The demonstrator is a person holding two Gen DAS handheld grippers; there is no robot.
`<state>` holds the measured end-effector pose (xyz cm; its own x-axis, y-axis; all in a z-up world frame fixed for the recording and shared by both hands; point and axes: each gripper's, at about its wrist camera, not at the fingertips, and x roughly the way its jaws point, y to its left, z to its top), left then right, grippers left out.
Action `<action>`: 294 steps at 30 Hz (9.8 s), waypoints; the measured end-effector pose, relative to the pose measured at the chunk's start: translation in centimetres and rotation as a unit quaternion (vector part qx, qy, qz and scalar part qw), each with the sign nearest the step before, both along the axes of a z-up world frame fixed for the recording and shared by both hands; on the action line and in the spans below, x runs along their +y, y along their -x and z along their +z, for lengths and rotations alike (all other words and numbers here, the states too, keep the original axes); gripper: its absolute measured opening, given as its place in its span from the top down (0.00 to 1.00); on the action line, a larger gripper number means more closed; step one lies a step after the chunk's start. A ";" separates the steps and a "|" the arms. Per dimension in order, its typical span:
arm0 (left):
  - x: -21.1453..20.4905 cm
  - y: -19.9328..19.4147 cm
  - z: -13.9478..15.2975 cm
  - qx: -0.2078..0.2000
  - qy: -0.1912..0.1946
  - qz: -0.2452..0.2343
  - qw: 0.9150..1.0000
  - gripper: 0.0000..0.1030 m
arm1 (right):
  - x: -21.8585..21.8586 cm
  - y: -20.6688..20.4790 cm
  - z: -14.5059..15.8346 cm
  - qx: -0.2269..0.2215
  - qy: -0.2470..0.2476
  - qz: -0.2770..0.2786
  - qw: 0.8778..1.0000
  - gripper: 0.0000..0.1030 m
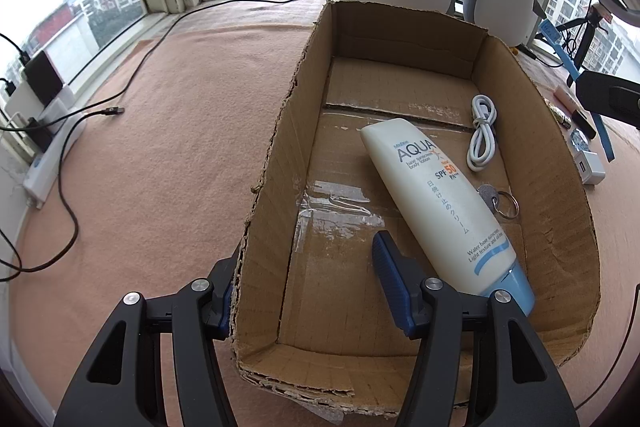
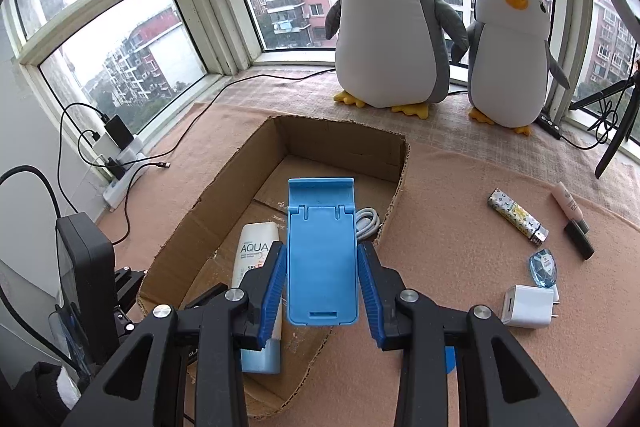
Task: Organize rigid objects
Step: 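Carry the phone stand over the box and open the right gripper, then move the right gripper toward the blue round tape measure, then close the right gripper on the blue tape measure, then carry the tape measure into the box and open the right gripper, then move the right gripper toward the white charger plug, then close the right gripper on the white charger, then carry the charger into the box and open the right gripper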
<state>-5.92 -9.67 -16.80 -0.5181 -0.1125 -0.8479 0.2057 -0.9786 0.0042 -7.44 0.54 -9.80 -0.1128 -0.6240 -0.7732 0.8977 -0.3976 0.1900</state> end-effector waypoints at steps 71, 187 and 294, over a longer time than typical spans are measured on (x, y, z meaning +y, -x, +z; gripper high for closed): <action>-0.4 -0.2 0.0 0.001 0.000 0.001 1.000 0.42 | 7.5 2.9 -4.8 0.012 -0.077 -0.033 0.996 0.29; -0.1 -0.5 -0.2 0.000 -0.005 0.004 1.000 0.42 | -5.4 -1.0 -0.7 0.045 -0.018 0.035 0.998 0.20; -0.5 -0.2 0.1 0.001 -0.015 0.011 1.000 0.42 | -1.1 3.5 0.6 -0.002 -0.005 -0.026 1.000 0.42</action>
